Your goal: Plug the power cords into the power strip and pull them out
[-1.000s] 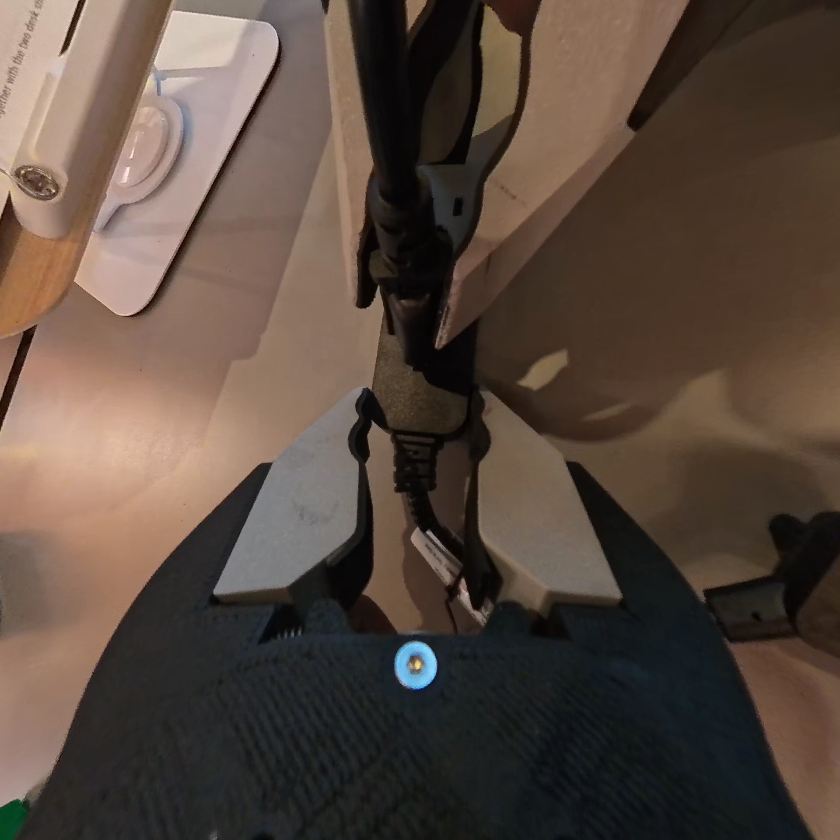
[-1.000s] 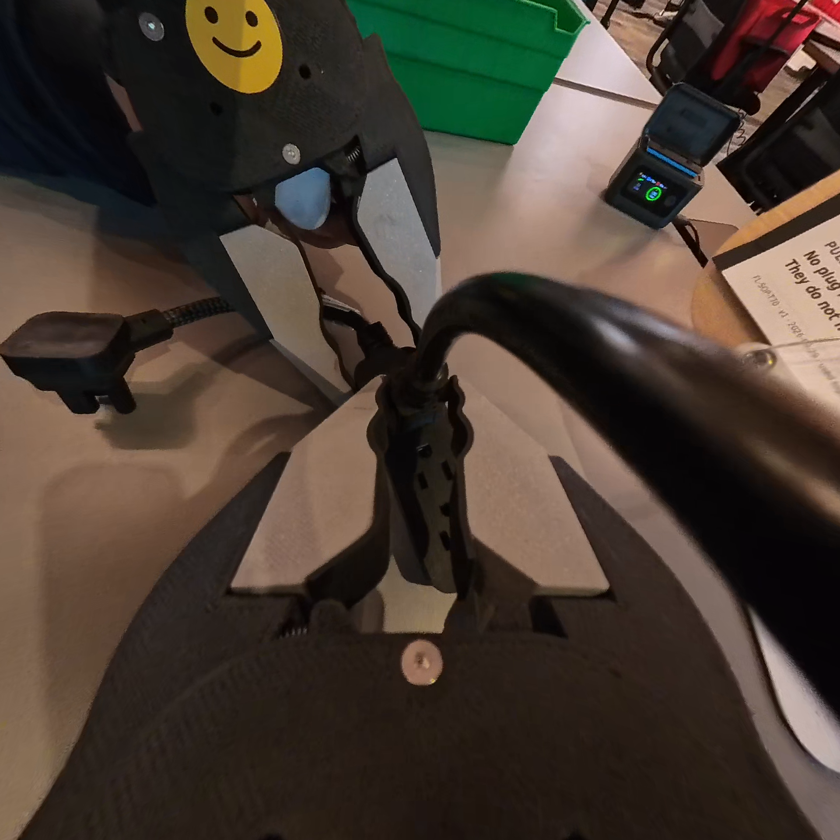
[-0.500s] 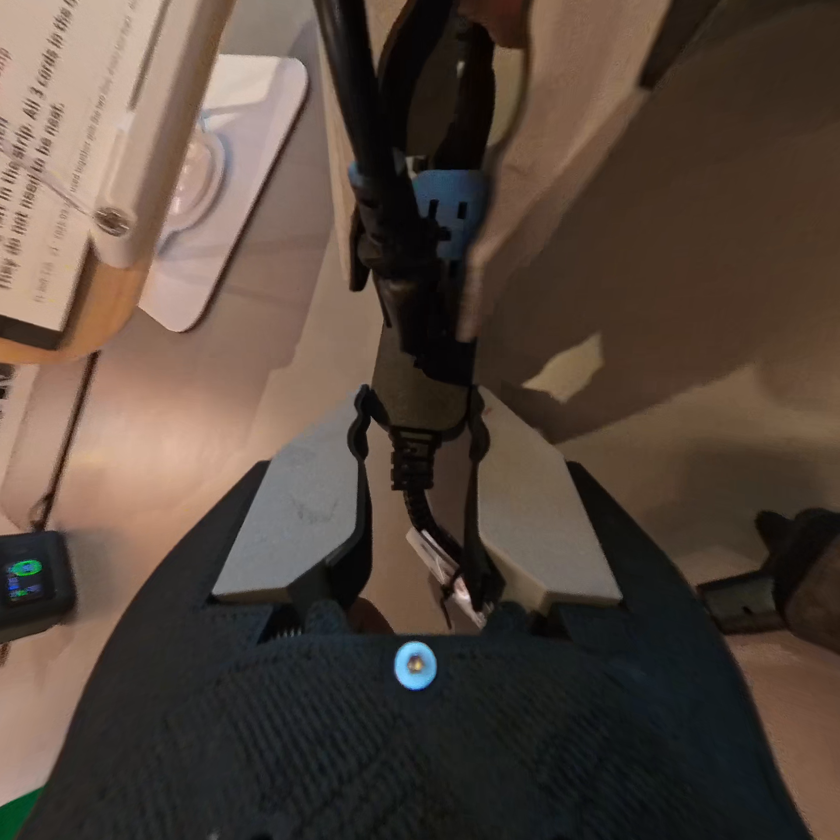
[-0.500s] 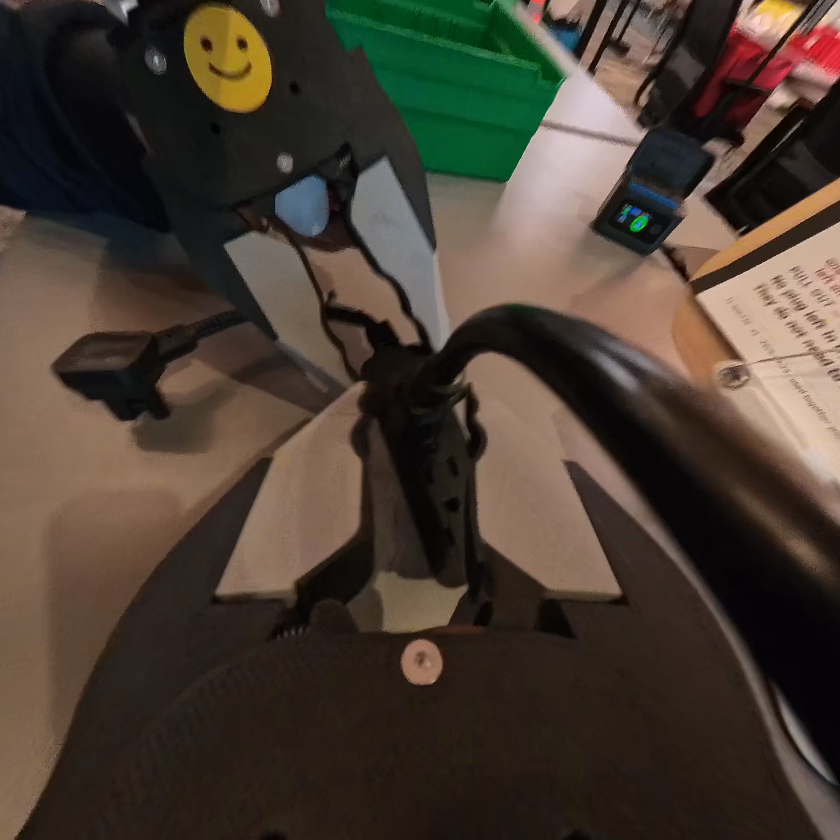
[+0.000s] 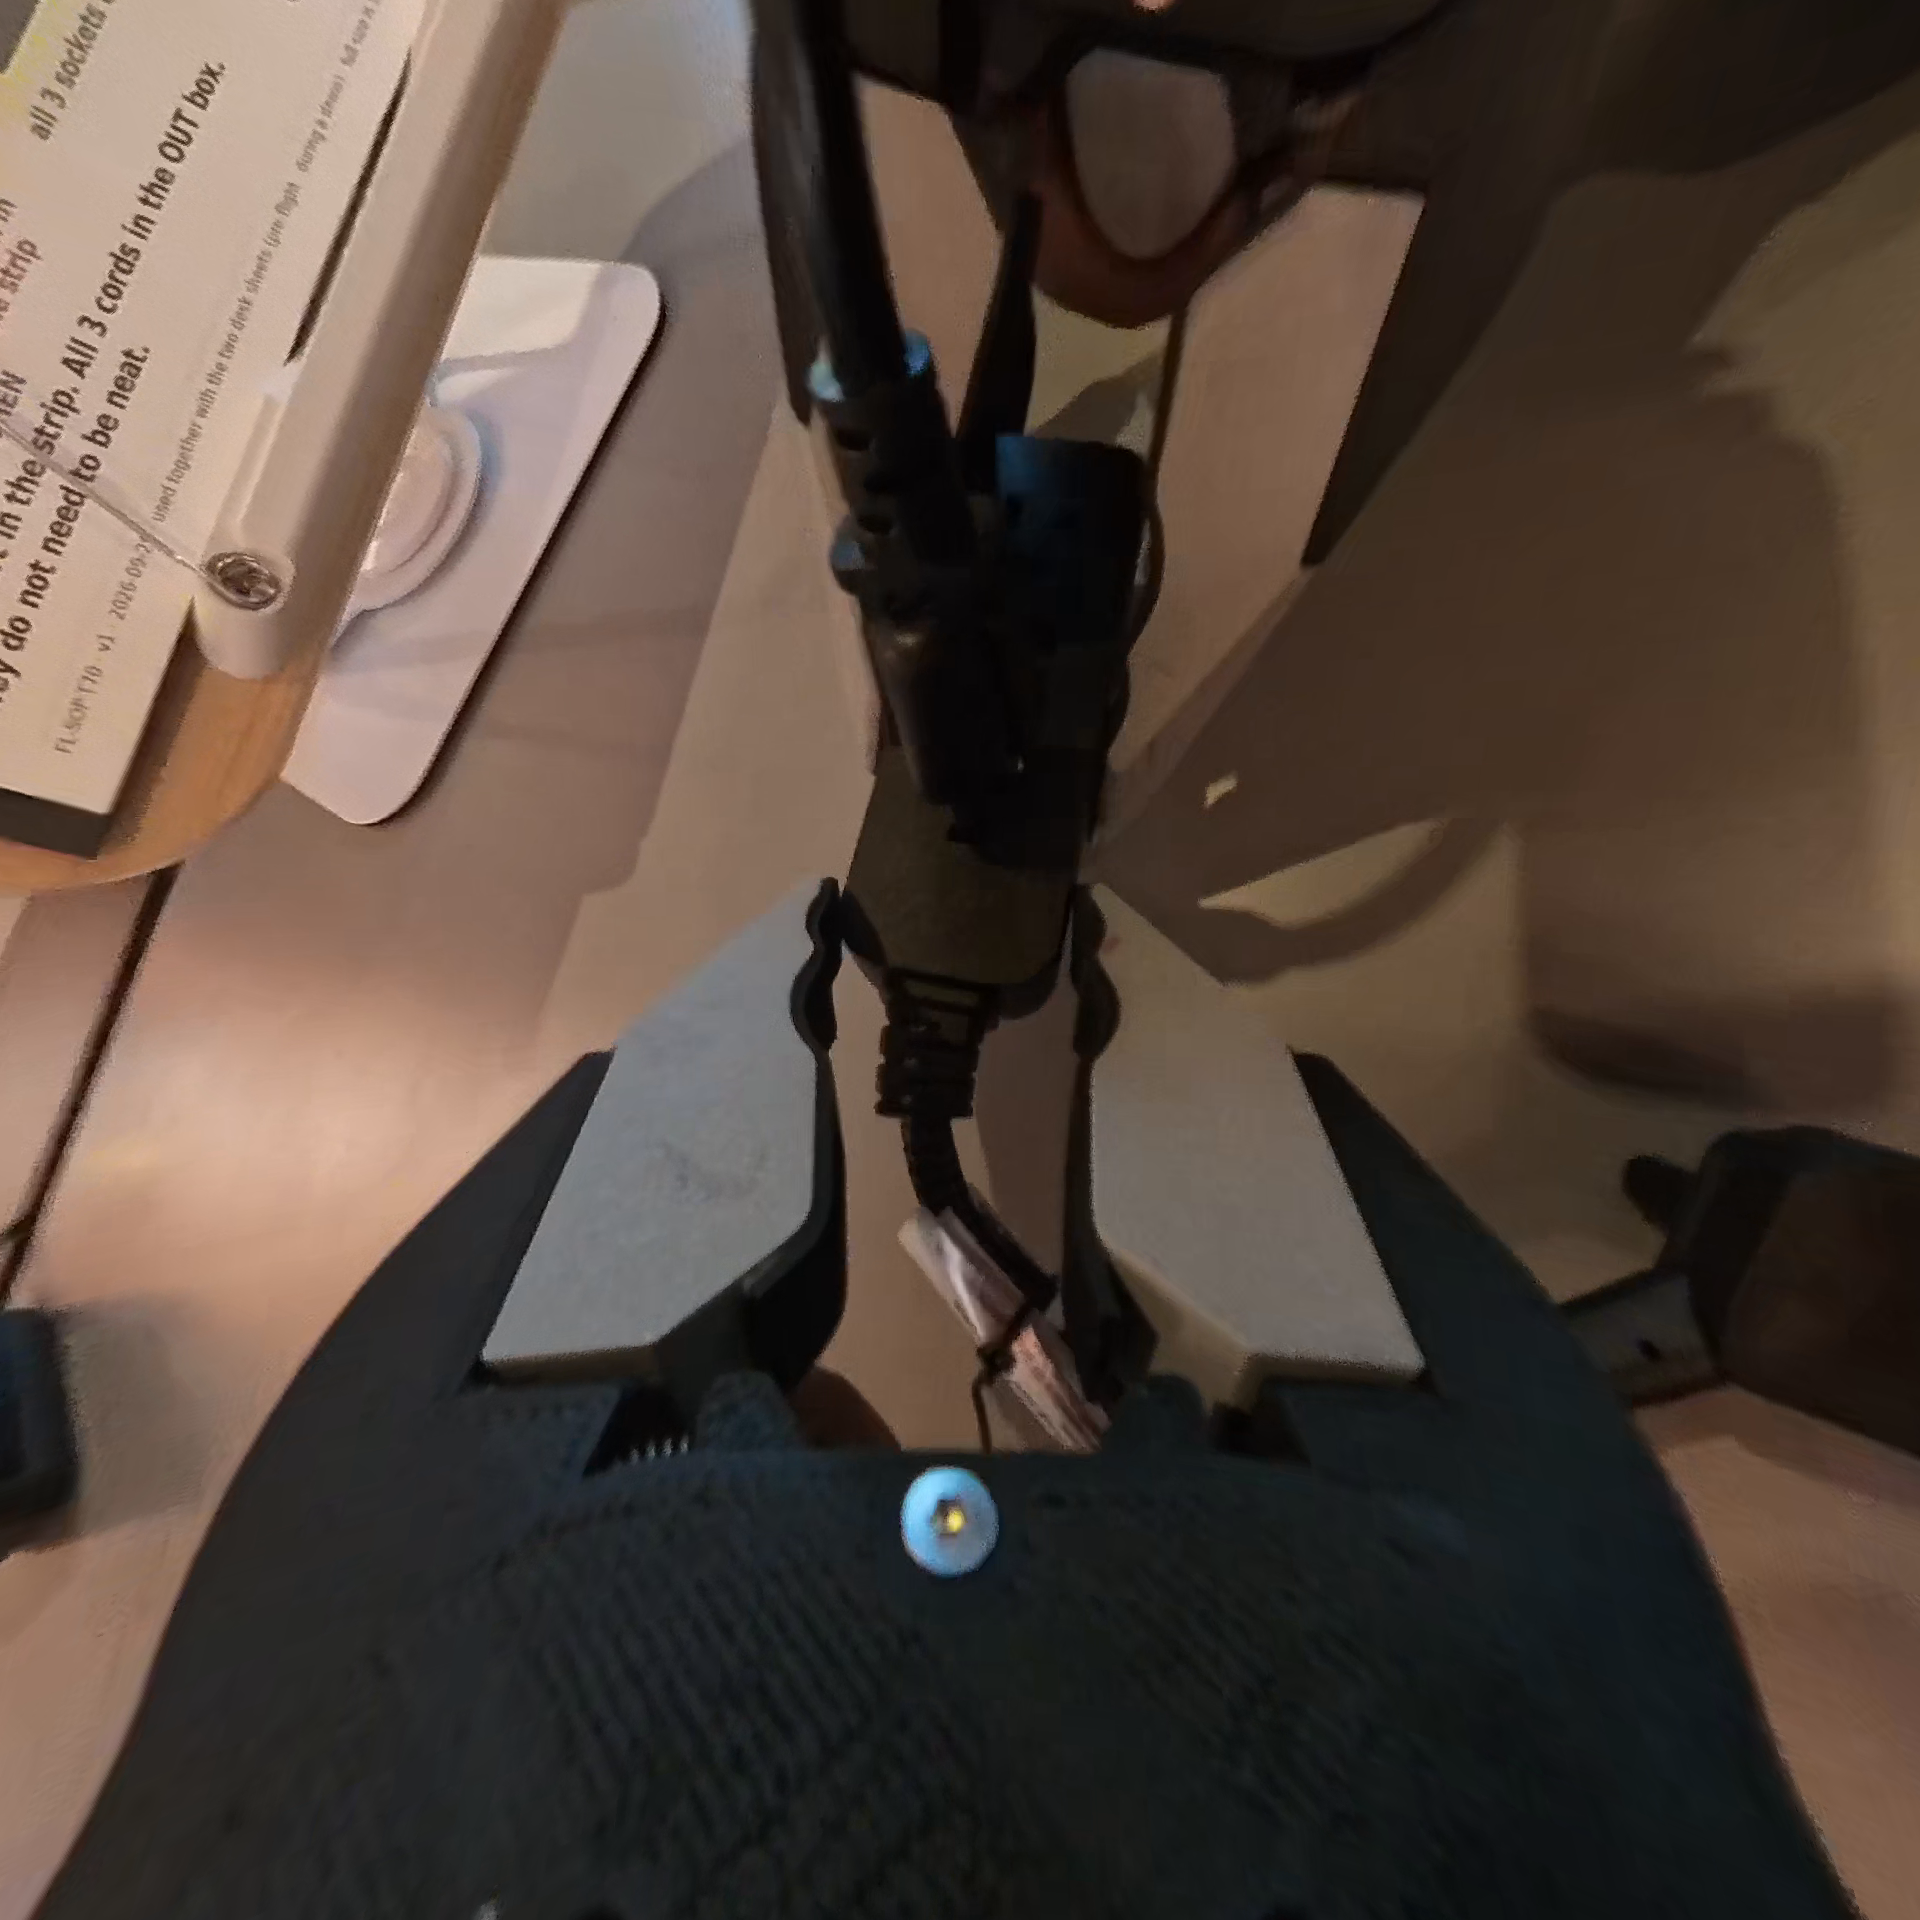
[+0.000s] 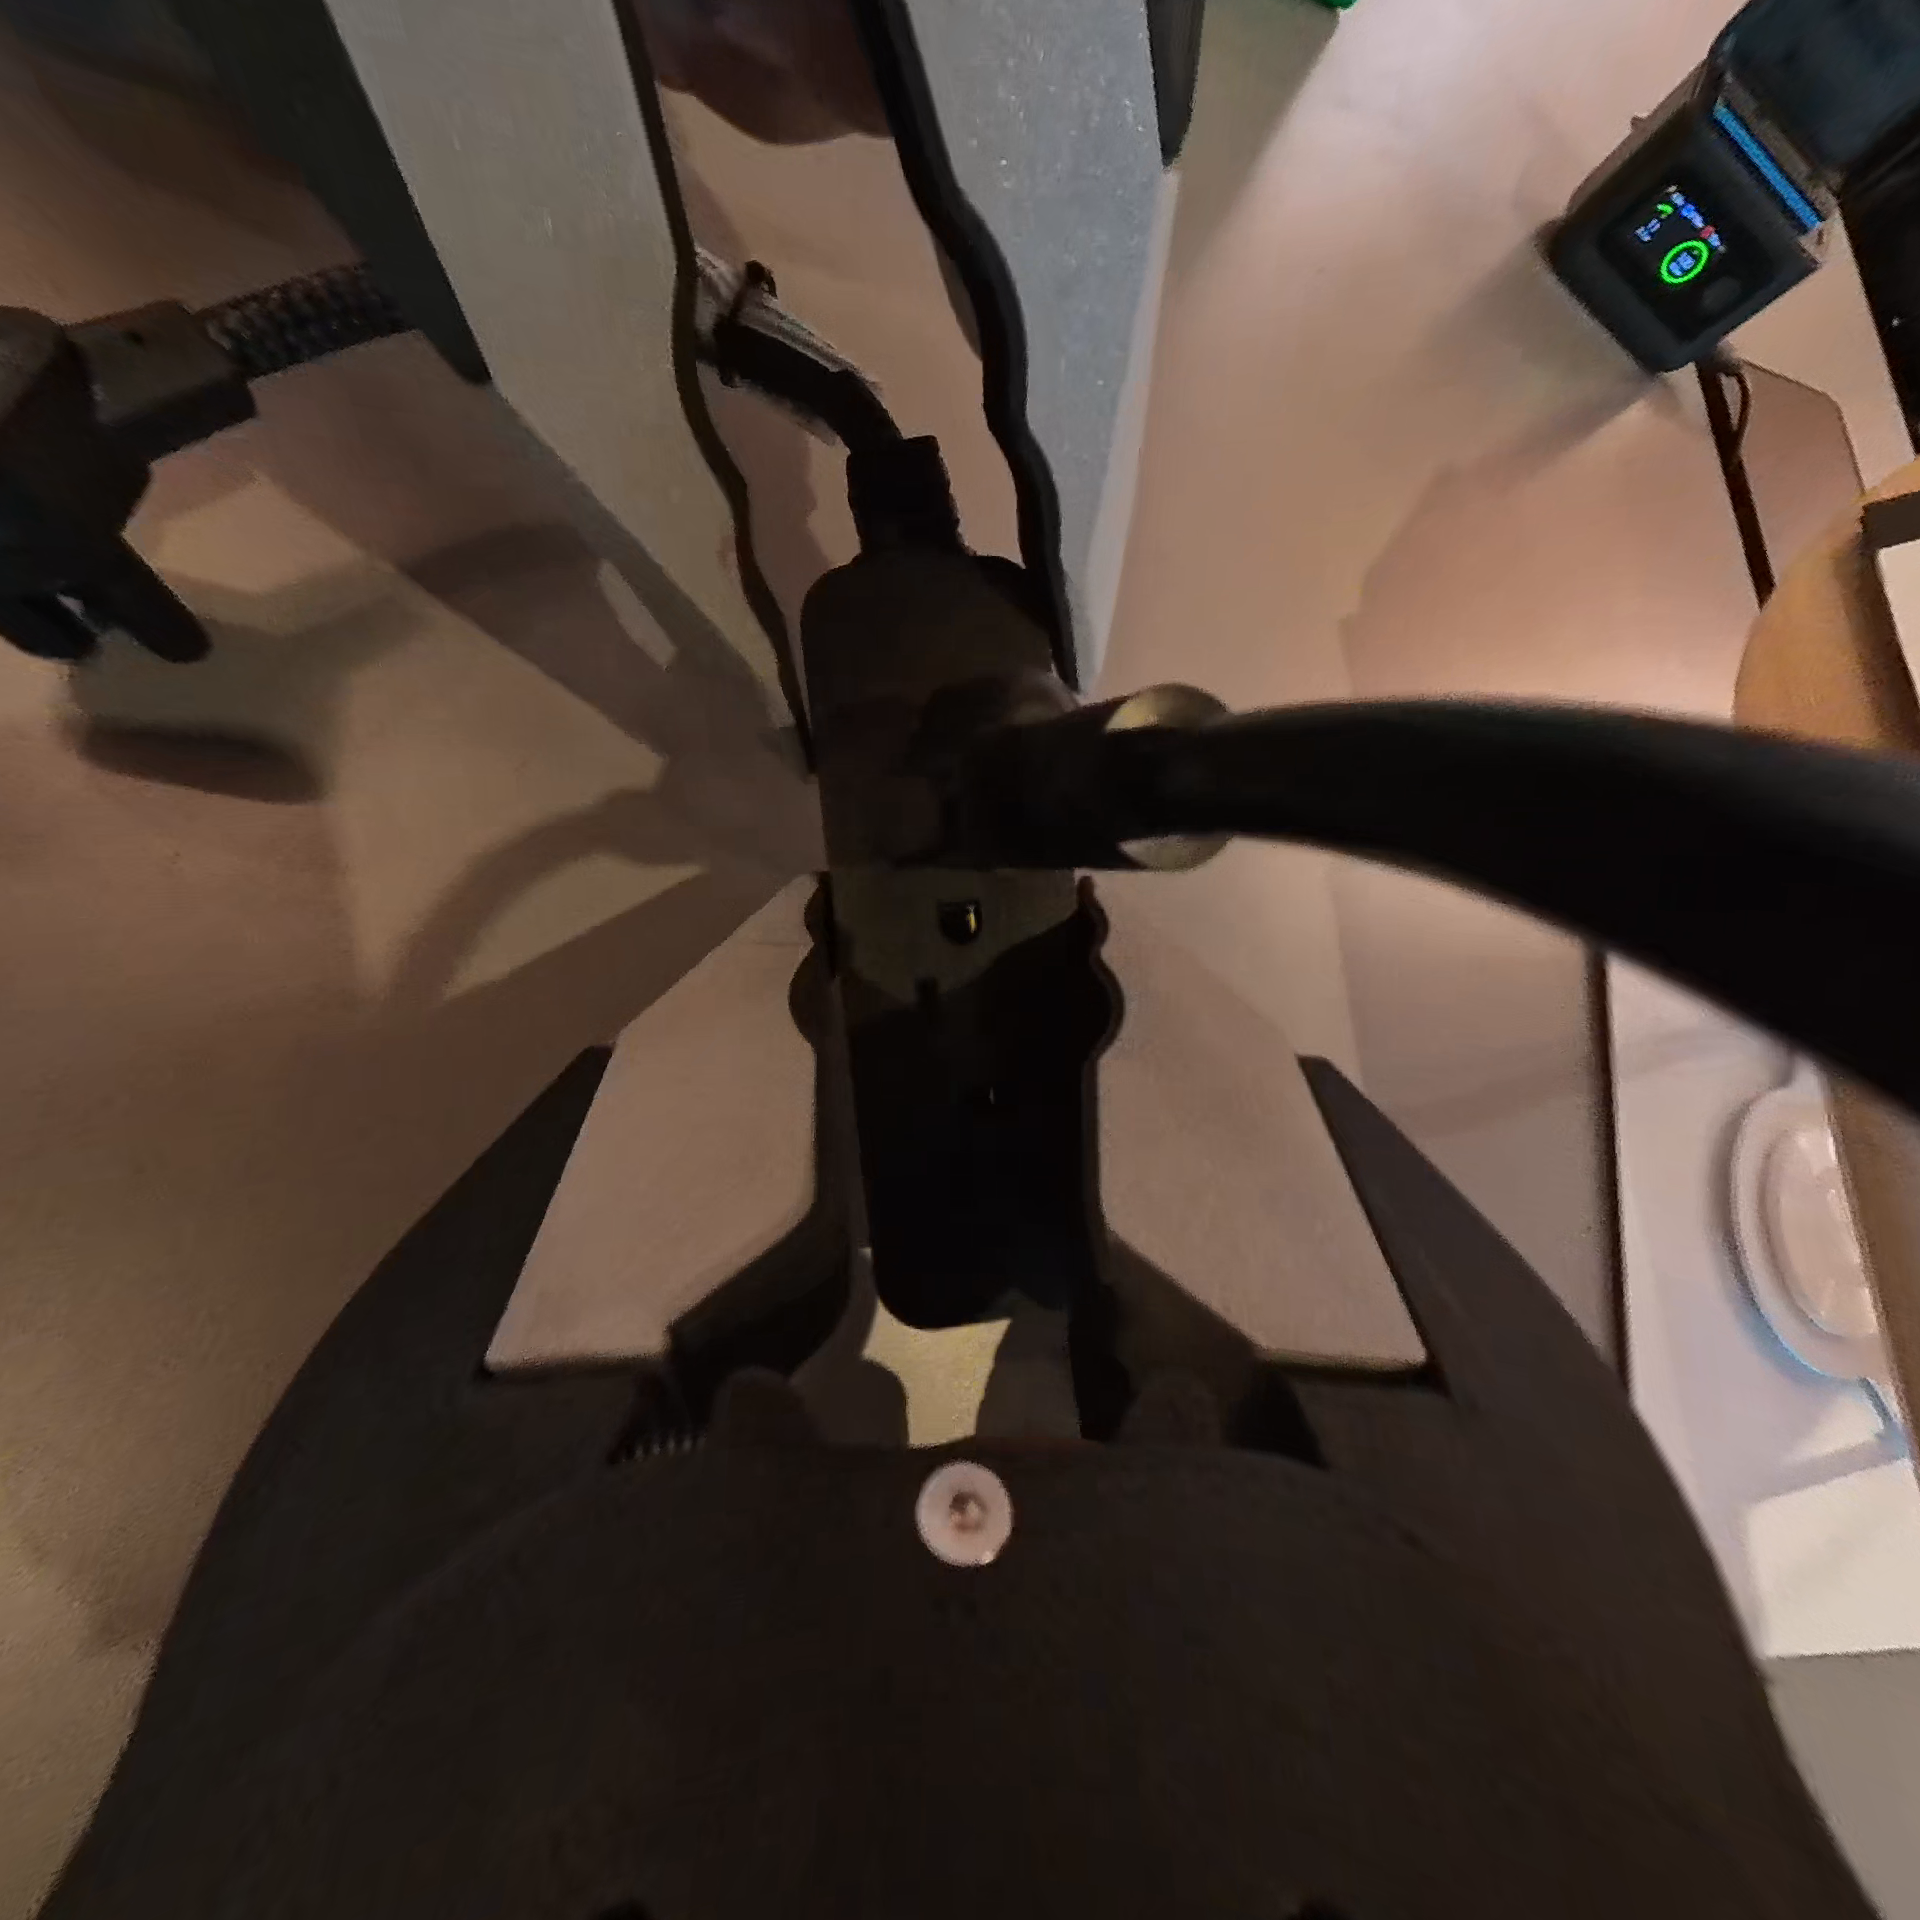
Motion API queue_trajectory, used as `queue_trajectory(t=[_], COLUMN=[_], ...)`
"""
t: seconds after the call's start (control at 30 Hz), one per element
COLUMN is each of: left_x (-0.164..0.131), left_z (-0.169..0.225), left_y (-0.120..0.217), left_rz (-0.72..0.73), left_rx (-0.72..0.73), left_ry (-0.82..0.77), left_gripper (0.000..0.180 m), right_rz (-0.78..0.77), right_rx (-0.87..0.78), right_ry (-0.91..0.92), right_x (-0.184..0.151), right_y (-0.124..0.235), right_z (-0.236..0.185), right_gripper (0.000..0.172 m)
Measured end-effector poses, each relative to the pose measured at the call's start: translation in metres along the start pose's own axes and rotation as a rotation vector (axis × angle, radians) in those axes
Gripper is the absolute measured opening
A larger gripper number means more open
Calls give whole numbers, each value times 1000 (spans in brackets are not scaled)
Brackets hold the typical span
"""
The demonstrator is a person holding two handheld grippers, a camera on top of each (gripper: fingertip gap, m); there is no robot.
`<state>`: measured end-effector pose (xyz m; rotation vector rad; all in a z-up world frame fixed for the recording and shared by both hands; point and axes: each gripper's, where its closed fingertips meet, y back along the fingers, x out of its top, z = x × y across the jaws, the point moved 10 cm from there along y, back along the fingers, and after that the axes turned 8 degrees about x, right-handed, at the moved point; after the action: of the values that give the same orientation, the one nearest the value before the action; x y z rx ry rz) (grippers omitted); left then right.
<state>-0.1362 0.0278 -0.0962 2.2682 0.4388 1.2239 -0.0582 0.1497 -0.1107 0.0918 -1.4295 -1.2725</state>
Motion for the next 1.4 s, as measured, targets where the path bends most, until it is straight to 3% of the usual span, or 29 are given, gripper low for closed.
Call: queue_trajectory(t=[0.1,0.23,0.4,0.53,0.73,0.9,1.0,1.2,1.3,1.4], left_x=[-1,-16,-40,-40,-49,-53,-41,-23,-13,-5], left_z=[-15,-50,-57,-55,-55,-34,-23,-16,-11,-2], left_y=[17,37,19,19,15,-8,-13,-7,-5,1], left_rz=[126,257,118,125,22,-85,18,257,370,501], left_rx=[-104,-100,-106,-147,-46,-65,-113,-216,-150,-113], left_ry=[193,426,500,491,387,212,191,247,207,128], left_gripper=[61,65,76,77,70,72,58,63,62,41], right_rz=[31,52,34,35,38,52,67,147,178,182], right_rx=[28,25,42,62,44,33,31,23,46,59], right_ry=[-23,-29,-14,-8,-30,-22,-14,-41,-50,-39], right_x=[-1,-2,0,-2,-8,-4,1,6,6,8], right_y=[6,13,18,19,26,32,34,46,48,47], right_z=[2,3,-1,-5,-1,-2,-3,-2,-2,-5], right_gripper=[43,43,43,42,42,42,43,42,42,42])
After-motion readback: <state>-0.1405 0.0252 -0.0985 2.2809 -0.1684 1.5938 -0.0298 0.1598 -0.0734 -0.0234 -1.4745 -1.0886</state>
